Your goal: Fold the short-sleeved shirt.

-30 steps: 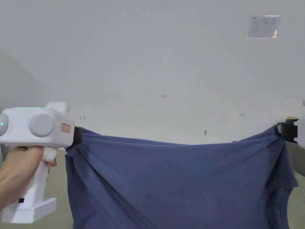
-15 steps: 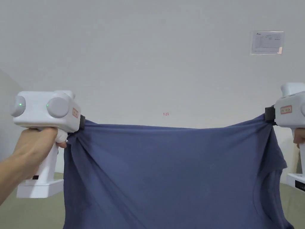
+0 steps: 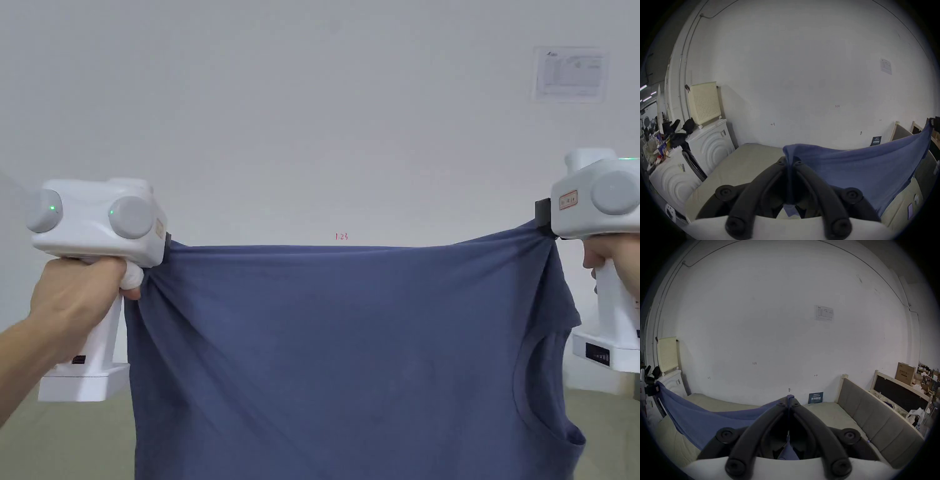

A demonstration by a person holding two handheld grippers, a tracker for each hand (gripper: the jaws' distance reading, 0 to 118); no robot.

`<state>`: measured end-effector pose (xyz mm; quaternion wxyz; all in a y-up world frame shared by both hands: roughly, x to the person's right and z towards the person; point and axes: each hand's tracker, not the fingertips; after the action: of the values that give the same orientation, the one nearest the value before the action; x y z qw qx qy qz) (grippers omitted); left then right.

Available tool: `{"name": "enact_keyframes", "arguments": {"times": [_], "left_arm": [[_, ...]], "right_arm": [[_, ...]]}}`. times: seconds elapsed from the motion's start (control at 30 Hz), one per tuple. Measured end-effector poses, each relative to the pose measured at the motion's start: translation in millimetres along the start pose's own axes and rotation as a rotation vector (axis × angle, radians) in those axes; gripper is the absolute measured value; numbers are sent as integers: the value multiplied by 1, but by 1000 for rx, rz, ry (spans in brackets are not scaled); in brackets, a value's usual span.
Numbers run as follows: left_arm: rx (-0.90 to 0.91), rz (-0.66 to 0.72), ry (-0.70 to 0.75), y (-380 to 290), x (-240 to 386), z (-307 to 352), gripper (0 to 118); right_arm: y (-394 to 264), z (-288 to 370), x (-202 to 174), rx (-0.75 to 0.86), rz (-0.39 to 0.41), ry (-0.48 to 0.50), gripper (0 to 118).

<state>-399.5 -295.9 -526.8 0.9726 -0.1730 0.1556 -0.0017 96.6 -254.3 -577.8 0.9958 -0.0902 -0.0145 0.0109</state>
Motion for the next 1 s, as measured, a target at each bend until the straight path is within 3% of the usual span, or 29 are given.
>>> {"name": "enact_keyframes", "arguments": {"times": [0.17, 0.37, 0.63, 0.77, 1.0], "left_arm": [[-51, 29, -1, -53, 1, -28, 5], [-218, -69, -38, -158, -11, -30, 5], [-354, -59, -110, -297, -49, 53, 5], [-410, -69, -112, -354, -69, 100, 5], [-476, -13, -138, -423, -108, 183, 5]], "right_arm": [[-58, -17, -8, -64, 17, 13, 0], [-177, 19, -5, -195, 75, 57, 0], [-324, 135, 13, -434, 59, 120, 0], [-370, 203, 23, -459, -18, 155, 0], [-434, 310, 42, -515, -48, 159, 0]]}}
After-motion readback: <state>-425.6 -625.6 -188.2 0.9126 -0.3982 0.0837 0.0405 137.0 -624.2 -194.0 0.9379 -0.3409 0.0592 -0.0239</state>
